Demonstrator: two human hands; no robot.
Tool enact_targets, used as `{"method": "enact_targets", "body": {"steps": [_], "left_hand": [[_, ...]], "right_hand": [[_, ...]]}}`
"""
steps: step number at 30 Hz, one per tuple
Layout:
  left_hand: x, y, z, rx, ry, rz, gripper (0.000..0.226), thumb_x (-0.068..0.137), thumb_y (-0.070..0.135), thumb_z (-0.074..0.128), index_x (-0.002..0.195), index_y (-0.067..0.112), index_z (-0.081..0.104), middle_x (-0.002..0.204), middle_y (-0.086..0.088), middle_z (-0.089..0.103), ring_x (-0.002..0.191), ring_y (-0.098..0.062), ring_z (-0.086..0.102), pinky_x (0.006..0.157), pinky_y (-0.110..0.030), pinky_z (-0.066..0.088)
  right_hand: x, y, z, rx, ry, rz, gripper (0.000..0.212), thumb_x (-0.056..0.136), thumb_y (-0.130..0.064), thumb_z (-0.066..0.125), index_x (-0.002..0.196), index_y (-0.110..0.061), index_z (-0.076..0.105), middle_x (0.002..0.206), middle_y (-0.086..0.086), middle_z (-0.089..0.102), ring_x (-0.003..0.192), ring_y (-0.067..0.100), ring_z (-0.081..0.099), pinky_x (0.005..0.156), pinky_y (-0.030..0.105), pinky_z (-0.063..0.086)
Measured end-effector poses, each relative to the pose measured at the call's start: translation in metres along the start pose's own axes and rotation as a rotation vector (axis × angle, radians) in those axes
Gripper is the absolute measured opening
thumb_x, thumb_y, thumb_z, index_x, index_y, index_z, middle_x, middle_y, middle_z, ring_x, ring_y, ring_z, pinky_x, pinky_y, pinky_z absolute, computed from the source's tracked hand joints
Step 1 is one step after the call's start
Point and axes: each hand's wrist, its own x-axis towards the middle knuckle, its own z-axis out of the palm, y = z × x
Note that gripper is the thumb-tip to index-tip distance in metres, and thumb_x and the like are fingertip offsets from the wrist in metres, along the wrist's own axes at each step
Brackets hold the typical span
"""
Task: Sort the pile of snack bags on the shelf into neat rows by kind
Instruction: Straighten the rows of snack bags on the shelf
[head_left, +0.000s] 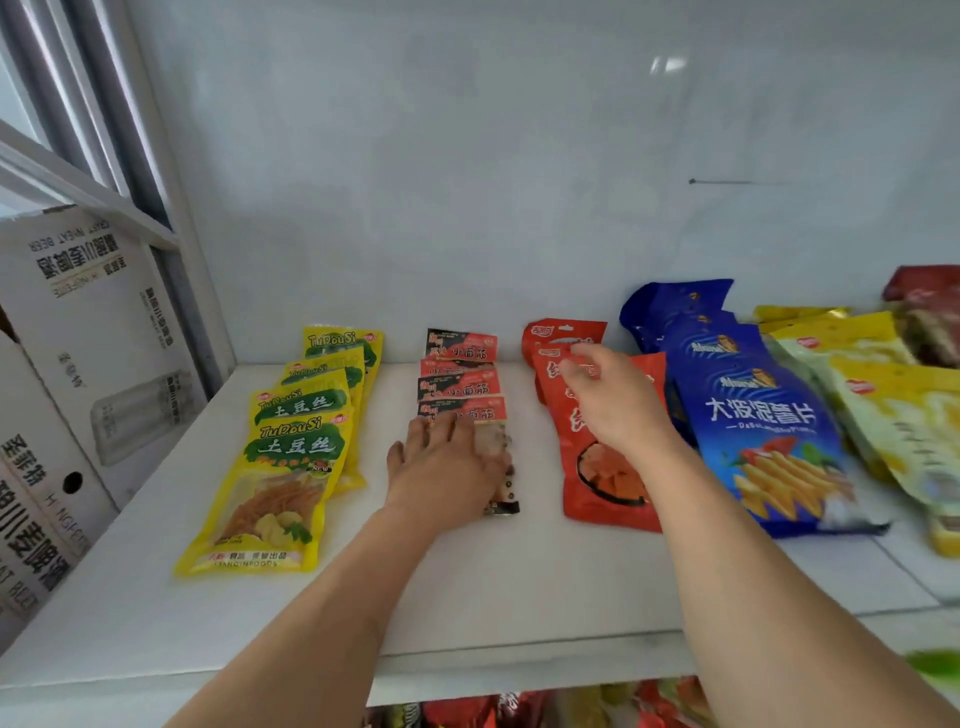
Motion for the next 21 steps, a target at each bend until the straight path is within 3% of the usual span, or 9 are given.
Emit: {"method": "enact_targets", "body": {"steps": [4,7,10,13,17,21], "left_hand": [[0.001,0.019,-0.013,-0.03,0.069,-0.061,0.078,0.095,0.061,0.042,0.157,0.019,0.02,0.167,-0.002,0.011,0.154,-0.028,0.0,0.123,-0.049,0.007],[-0.001,0.055,-0.016,-0.179,0.162,0.021,0.077,0.098,0.053,0.046,0.159,0.016,0.016,0.168,-0.004,0.008,0.155,-0.026,0.0,0.123,-0.045,0.007],[0.005,0.096,-0.006,-0.567,0.013,-0.018,0.069,0.095,0.048,0.056,0.153,0.02,0.029,0.158,-0.002,0.029,0.147,-0.026,0.027,0.12,-0.046,0.028],[0.032,0.112,0.023,-0.705,0.034,-0.122,0.074,0.072,0.064,0.06,0.136,0.029,0.046,0.132,0.006,0.056,0.12,-0.02,0.059,0.102,-0.049,0.051],[0.066,0.112,0.044,-0.716,0.071,-0.193,0.089,0.058,0.07,0.053,0.134,0.024,0.048,0.129,0.0,0.06,0.118,-0.025,0.061,0.1,-0.051,0.051],[0.068,0.125,0.033,-0.732,0.092,-0.201,0.078,0.063,0.061,0.059,0.128,0.02,0.051,0.124,-0.003,0.065,0.112,-0.024,0.063,0.099,-0.049,0.052]], "right_hand": [[-0.019,0.029,-0.02,0.017,0.16,0.119,0.046,0.101,-0.037,0.05,0.144,-0.018,0.048,0.148,0.006,0.046,0.135,0.022,0.044,0.106,0.031,0.036],[-0.023,0.052,-0.021,0.081,0.231,0.183,0.051,0.099,-0.038,0.054,0.145,-0.017,0.045,0.148,0.009,0.044,0.136,0.025,0.042,0.109,0.036,0.035],[-0.02,0.068,-0.019,0.156,0.225,0.217,0.056,0.097,-0.04,0.057,0.147,-0.019,0.041,0.146,0.005,0.046,0.134,0.023,0.045,0.108,0.04,0.041],[-0.01,0.079,-0.021,0.223,0.152,0.236,0.062,0.097,-0.042,0.056,0.151,-0.021,0.034,0.15,0.003,0.042,0.136,0.023,0.044,0.11,0.044,0.041],[0.01,0.09,-0.021,0.256,0.064,0.222,0.073,0.096,-0.045,0.055,0.155,-0.018,0.023,0.155,0.006,0.036,0.14,0.023,0.039,0.114,0.043,0.037],[0.023,0.094,-0.017,0.261,-0.013,0.206,0.075,0.096,-0.046,0.054,0.156,-0.018,0.02,0.153,0.006,0.038,0.136,0.026,0.043,0.111,0.044,0.038]]}}
